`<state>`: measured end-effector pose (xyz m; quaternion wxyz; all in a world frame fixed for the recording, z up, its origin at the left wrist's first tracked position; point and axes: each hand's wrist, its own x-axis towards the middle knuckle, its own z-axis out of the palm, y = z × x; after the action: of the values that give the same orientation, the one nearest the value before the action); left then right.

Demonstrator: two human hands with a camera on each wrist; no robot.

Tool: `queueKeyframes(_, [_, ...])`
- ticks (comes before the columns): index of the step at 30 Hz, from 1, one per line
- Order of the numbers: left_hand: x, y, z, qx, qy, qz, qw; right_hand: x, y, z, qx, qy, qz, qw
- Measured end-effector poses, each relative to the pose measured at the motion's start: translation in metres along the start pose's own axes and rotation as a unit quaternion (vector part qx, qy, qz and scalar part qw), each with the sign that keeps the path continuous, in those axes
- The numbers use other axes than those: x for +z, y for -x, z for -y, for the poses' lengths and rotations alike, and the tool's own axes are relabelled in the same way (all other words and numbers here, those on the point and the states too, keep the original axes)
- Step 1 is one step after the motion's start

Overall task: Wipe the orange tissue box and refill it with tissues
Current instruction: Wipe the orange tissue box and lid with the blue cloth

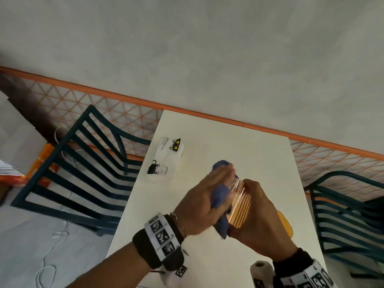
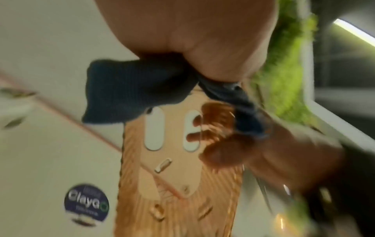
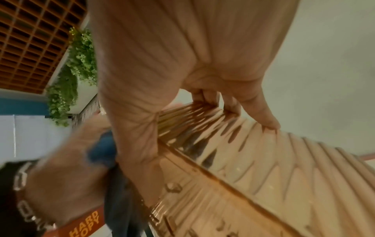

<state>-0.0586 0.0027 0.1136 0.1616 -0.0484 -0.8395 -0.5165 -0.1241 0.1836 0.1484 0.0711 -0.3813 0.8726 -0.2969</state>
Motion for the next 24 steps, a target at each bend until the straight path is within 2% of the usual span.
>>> queueKeyframes(2, [-0.002, 0.000, 0.008, -0.094, 0.042, -0.034, 0.994, -0.004, -0.003, 0.001, 0.008, 0.026, -0.002, 1.000])
queueKeyframes(3, [0.000, 0.001, 0.002, -0.106, 0.024, -0.039, 0.993, -0.004, -0.003, 0.001, 0.006, 0.032, -0.005, 0.999])
queueKeyframes(4, [0.003, 0.002, -0.008, -0.090, 0.004, -0.032, 0.995, -0.005, -0.003, 0.002, 0.006, 0.027, -0.008, 1.000])
queueKeyframes(5, [0.007, 0.004, -0.023, -0.044, -0.027, -0.014, 0.999, -0.003, -0.003, 0.001, 0.013, 0.006, -0.005, 1.000])
queueKeyframes(7, [0.018, 0.004, -0.040, 0.065, -0.106, 0.005, 0.992, -0.004, -0.005, 0.001, -0.040, -0.014, 0.030, 0.999])
queueKeyframes(8, [0.020, 0.001, -0.040, 0.085, -0.115, 0.003, 0.990, -0.004, -0.005, 0.000, -0.064, 0.018, 0.030, 0.997])
queueKeyframes(9, [0.017, -0.005, -0.035, 0.067, -0.098, -0.001, 0.993, -0.006, -0.005, -0.001, -0.043, 0.012, 0.042, 0.998])
queueKeyframes(10, [0.012, -0.011, -0.028, 0.022, -0.062, -0.008, 0.998, -0.006, -0.006, 0.001, 0.004, -0.013, 0.041, 0.999])
queueKeyframes(12, [-0.002, -0.019, -0.012, -0.106, 0.015, -0.019, 0.994, -0.012, -0.006, 0.005, 0.015, -0.026, 0.059, 0.998])
queueKeyframes(15, [-0.017, -0.023, 0.023, -0.281, 0.077, -0.045, 0.956, -0.018, -0.004, 0.007, 0.017, -0.025, 0.013, 0.999])
queueKeyframes(17, [-0.023, -0.018, 0.037, -0.329, 0.141, -0.102, 0.928, -0.019, -0.001, 0.002, 0.045, -0.074, 0.002, 0.996])
queueKeyframes(19, [-0.026, -0.006, 0.042, -0.328, 0.201, -0.121, 0.915, -0.025, -0.004, 0.002, 0.094, -0.175, -0.005, 0.980])
queueKeyframes(21, [-0.033, 0.008, 0.047, -0.291, 0.269, -0.084, 0.914, -0.031, -0.007, 0.005, 0.120, -0.238, 0.006, 0.964])
queueKeyframes(22, [-0.040, 0.014, 0.047, -0.264, 0.286, -0.061, 0.919, -0.034, -0.009, 0.008, 0.124, -0.249, 0.013, 0.960])
queueKeyframes(24, [-0.052, 0.019, 0.043, -0.206, 0.254, 0.009, 0.945, -0.038, -0.012, 0.009, 0.127, -0.264, 0.028, 0.956])
